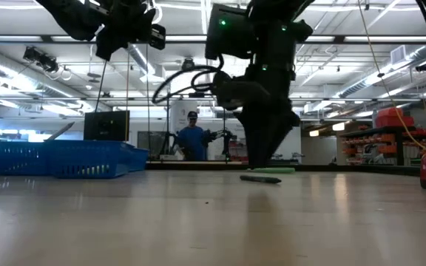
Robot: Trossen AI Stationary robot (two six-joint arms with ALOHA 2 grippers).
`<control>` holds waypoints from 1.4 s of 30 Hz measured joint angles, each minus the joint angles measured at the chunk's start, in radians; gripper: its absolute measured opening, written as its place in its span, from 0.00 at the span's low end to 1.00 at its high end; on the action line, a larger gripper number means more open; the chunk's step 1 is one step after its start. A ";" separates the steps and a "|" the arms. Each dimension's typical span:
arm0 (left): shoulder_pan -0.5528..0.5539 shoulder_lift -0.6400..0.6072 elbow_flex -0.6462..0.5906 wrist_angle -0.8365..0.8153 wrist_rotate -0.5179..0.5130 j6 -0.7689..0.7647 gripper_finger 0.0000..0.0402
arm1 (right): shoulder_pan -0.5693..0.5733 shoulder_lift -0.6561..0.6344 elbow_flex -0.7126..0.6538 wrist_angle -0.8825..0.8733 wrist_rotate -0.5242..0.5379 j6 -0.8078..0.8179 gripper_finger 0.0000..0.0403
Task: Sort crayons/erasers/pens/pencils in bins
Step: Put the green crayon into the top left blue bin
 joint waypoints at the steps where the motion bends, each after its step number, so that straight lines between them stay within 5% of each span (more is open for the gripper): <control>1: 0.000 0.000 0.000 -0.007 0.000 0.000 0.23 | 0.007 0.000 -0.006 0.001 0.000 0.011 0.34; 9: -0.017 0.021 0.000 -0.128 -0.024 0.141 0.21 | 0.020 0.000 -0.055 -0.007 0.010 0.054 0.32; 14: -0.013 0.032 0.000 -0.126 -0.113 0.144 0.23 | 0.002 -0.003 -0.095 -0.015 0.019 0.061 0.30; 25: -0.014 0.031 0.000 -0.125 -0.122 0.138 0.20 | 0.002 0.002 -0.047 -0.080 0.026 -0.024 0.30; 32: -0.014 0.031 0.000 -0.125 -0.122 0.137 0.22 | -0.007 0.002 -0.001 -0.227 0.266 -0.106 0.30; 42: -0.014 0.031 0.000 -0.127 -0.122 0.137 0.20 | -0.078 0.000 -0.101 -0.196 0.163 -0.118 0.30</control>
